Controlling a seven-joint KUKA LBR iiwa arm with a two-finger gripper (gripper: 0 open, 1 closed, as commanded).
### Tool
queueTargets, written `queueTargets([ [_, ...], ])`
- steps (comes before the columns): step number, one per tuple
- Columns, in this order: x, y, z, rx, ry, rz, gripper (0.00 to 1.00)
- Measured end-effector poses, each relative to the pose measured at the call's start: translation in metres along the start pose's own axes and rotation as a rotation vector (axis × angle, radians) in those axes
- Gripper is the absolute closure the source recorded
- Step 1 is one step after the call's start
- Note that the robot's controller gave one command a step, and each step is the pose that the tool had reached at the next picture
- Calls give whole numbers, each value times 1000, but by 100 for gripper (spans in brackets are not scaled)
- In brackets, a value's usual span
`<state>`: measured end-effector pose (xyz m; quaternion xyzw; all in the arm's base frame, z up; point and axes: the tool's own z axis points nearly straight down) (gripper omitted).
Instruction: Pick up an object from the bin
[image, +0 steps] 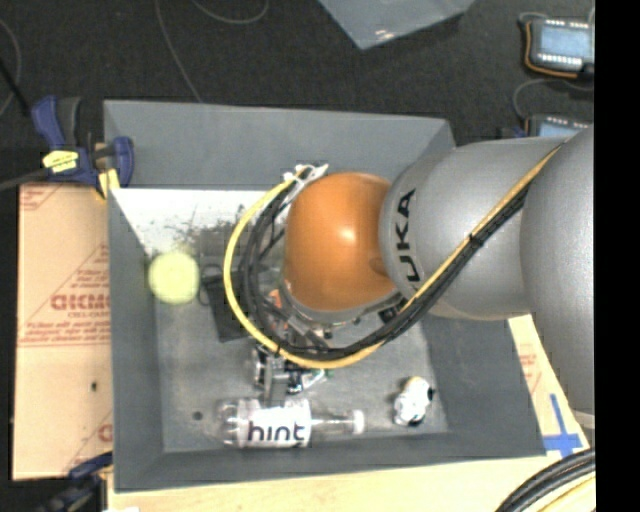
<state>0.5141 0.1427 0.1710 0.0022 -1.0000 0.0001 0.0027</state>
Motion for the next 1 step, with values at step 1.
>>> queueTargets([
  [1,-2,-1,-5,-1,-8,4,0],
])
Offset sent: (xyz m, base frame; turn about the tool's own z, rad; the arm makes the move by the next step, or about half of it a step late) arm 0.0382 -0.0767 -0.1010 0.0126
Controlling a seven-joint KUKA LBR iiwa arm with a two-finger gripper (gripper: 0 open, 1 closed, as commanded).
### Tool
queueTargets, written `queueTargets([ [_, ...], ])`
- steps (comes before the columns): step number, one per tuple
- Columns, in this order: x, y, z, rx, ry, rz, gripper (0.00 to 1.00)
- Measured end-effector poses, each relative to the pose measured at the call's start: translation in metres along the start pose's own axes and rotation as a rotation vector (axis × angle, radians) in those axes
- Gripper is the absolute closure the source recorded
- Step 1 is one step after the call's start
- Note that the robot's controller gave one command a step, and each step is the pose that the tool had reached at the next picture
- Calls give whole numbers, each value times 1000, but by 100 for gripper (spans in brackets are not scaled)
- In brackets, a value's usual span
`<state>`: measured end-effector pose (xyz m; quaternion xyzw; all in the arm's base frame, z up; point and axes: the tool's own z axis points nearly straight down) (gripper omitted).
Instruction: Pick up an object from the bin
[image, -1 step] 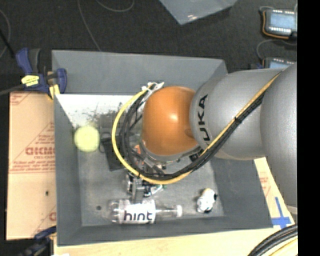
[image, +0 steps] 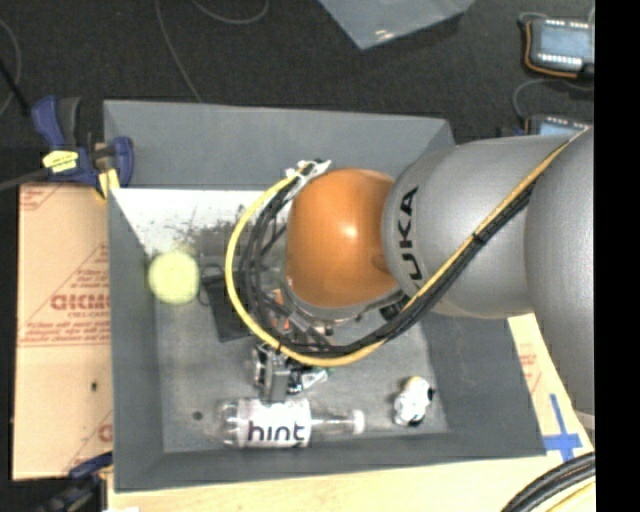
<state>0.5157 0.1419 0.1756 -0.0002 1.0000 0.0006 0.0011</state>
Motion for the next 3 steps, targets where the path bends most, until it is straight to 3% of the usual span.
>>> queueTargets([
  [1,-24,-44,60,-1,-3,2,0],
  [2,-41,-73,96,-1,-11,-125,0],
  [3,-56,-77,102,-3,-11,-108,0],
])
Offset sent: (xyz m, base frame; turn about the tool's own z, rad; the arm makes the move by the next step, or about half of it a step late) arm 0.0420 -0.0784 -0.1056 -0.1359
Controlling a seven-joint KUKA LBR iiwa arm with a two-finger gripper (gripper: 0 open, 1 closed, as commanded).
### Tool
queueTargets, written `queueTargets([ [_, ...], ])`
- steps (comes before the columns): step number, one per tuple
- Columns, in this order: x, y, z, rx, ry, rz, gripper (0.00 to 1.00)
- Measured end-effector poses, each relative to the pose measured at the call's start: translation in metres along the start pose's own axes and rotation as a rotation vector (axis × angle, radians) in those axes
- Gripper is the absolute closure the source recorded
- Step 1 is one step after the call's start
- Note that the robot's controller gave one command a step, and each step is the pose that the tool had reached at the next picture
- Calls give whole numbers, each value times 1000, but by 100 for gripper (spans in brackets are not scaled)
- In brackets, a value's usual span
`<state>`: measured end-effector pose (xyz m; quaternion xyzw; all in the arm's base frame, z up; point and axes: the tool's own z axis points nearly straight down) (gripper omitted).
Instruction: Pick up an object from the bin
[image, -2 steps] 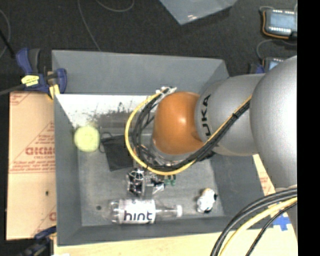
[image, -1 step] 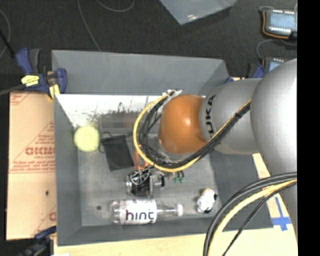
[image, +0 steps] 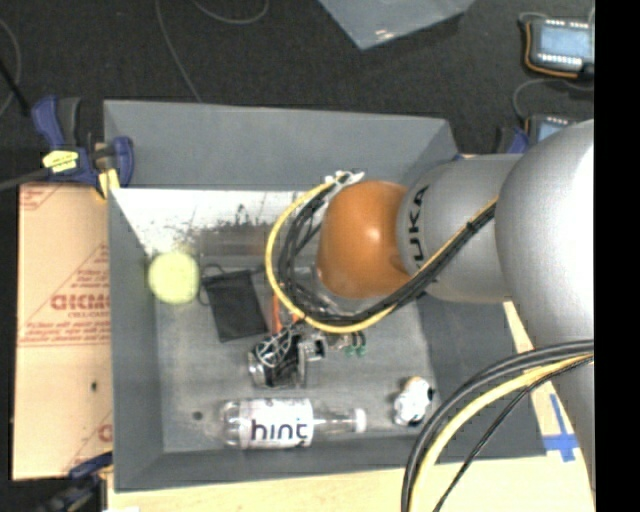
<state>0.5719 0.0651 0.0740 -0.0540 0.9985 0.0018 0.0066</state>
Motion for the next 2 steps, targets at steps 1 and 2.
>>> queueTargets([
  [1,4,2,-5,0,-8,-7,0],
  [2,-3,1,-6,-3,-4,2,100],
])
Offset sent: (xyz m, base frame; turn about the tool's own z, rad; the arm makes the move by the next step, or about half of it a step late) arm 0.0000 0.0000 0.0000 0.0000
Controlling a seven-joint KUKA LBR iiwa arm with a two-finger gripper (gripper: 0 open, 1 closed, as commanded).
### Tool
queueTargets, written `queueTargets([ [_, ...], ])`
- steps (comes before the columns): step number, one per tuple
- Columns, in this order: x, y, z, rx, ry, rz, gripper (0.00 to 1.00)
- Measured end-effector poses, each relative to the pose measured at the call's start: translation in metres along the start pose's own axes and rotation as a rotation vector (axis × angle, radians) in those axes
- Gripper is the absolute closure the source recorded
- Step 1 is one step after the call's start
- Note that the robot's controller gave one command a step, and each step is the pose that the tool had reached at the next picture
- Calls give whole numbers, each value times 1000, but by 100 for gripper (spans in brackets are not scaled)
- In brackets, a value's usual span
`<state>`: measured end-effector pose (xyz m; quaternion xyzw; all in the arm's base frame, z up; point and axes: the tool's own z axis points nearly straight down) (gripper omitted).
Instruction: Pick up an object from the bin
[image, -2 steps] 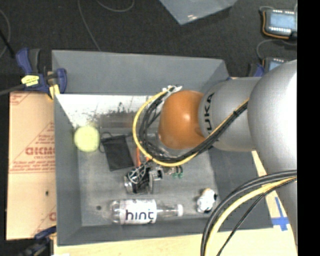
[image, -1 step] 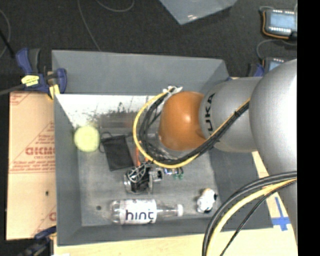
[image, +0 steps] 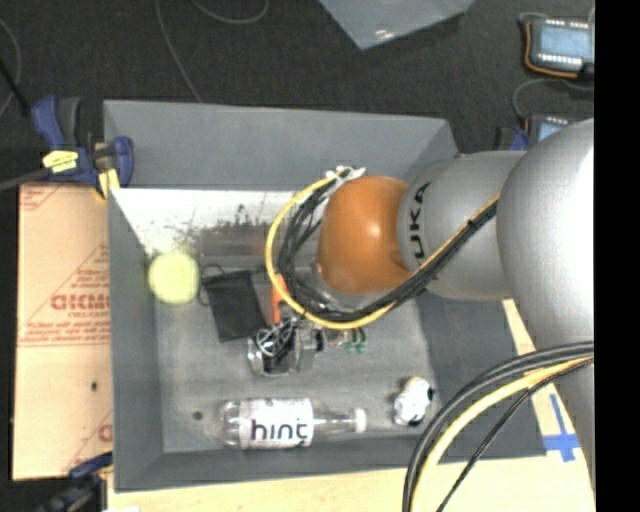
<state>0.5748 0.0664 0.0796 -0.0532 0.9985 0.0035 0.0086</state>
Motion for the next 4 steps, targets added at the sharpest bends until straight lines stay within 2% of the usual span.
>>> queueTargets([
  [4,0,0,-19,-1,1,2,100],
])
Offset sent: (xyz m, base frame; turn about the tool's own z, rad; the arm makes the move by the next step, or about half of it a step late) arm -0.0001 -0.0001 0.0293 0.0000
